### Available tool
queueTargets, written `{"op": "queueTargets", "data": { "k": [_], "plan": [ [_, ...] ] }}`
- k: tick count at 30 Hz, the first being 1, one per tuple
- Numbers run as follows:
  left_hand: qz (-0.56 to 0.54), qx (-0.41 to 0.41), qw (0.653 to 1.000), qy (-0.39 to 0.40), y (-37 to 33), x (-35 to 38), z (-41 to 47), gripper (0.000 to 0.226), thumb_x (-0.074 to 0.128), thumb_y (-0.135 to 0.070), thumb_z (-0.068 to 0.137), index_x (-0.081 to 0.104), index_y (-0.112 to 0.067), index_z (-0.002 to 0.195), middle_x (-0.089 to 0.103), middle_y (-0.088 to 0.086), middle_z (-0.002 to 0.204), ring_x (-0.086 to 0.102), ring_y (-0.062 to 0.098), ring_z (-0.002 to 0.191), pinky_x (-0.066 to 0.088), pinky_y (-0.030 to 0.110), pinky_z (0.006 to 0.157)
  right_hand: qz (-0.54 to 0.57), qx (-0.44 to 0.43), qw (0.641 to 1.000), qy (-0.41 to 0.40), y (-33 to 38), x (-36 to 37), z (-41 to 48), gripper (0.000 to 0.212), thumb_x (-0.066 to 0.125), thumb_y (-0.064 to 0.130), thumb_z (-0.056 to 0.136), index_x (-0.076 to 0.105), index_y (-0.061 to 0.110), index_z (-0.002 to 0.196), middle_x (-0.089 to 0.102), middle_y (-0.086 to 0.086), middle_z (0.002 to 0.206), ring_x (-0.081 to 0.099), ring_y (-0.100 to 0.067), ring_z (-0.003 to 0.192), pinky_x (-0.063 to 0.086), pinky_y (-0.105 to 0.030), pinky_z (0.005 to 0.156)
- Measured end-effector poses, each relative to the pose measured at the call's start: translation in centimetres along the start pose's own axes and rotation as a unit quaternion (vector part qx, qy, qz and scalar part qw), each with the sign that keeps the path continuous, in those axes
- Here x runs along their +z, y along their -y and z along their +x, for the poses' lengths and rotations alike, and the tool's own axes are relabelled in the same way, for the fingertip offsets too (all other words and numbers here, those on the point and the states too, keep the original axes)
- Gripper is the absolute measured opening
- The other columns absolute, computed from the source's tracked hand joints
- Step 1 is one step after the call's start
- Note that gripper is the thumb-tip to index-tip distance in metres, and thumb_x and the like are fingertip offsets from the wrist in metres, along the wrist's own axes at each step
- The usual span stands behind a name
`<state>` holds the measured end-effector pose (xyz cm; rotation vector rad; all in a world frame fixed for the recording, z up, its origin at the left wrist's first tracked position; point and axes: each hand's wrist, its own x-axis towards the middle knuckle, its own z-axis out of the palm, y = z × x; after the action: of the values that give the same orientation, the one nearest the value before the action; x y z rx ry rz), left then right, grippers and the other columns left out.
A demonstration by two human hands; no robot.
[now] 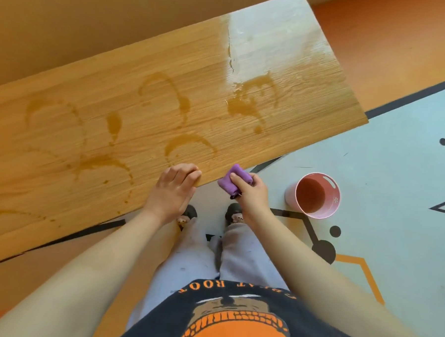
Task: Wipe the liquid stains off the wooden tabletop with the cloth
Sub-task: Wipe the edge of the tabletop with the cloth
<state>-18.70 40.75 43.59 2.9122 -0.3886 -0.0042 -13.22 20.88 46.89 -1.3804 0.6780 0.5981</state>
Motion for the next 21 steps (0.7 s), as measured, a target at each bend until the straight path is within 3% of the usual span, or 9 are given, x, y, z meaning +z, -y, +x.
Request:
{"op": "queueTargets", "data": {
  "k": [7, 12, 17, 21],
  "plan": [
    [0.018, -0.004, 1.000, 0.002, -0.4, 0.2, 0.0, 0.039, 0.045, -0.023, 0.088, 0.044, -0.011, 0.125, 0.041, 0.006, 0.127, 0.040, 0.027, 0.117, 0.032, 0.036, 0.096, -0.037, -0.049, 0.997, -0.055, 3.4, -4.9, 2.9, 0.011, 0.066, 0.012, 0.085, 0.056, 0.015, 0.086, 0.061, -0.010, 0.086, 0.059, -0.020, 0.080, 0.050, -0.029, 0.066],
    [-0.017, -0.013, 0.999, 0.036, -0.5, -0.7, 0.2, 0.039, 0.044, -0.023, 0.089, 0.046, -0.012, 0.126, 0.044, 0.006, 0.128, 0.040, 0.025, 0.120, 0.032, 0.037, 0.100, 0.052, -0.042, 0.993, -0.100, 1.9, -3.4, 2.6, 0.011, 0.065, 0.012, 0.086, 0.057, 0.014, 0.091, 0.062, -0.009, 0.092, 0.061, -0.017, 0.086, 0.051, -0.031, 0.079],
    [-0.102, 0.012, 0.995, 0.009, 1.8, -2.9, -3.7, 0.039, 0.043, -0.016, 0.088, 0.053, -0.010, 0.125, 0.056, 0.006, 0.124, 0.047, 0.023, 0.121, 0.033, 0.034, 0.104, 0.082, -0.066, 0.981, -0.164, 1.0, -0.9, 1.7, 0.012, 0.063, 0.009, 0.088, 0.053, 0.015, 0.088, 0.059, -0.006, 0.089, 0.060, -0.014, 0.082, 0.052, -0.031, 0.082],
    [-0.090, -0.056, 0.994, -0.034, 7.2, -4.4, -10.7, 0.042, 0.046, -0.017, 0.085, 0.050, -0.010, 0.127, 0.053, 0.007, 0.127, 0.045, 0.024, 0.122, 0.033, 0.036, 0.101, 0.102, -0.059, 0.971, -0.209, -2.4, 4.0, -0.1, 0.013, 0.062, 0.010, 0.088, 0.051, 0.012, 0.094, 0.057, -0.009, 0.090, 0.059, -0.018, 0.083, 0.051, -0.032, 0.080]
  ]
}}
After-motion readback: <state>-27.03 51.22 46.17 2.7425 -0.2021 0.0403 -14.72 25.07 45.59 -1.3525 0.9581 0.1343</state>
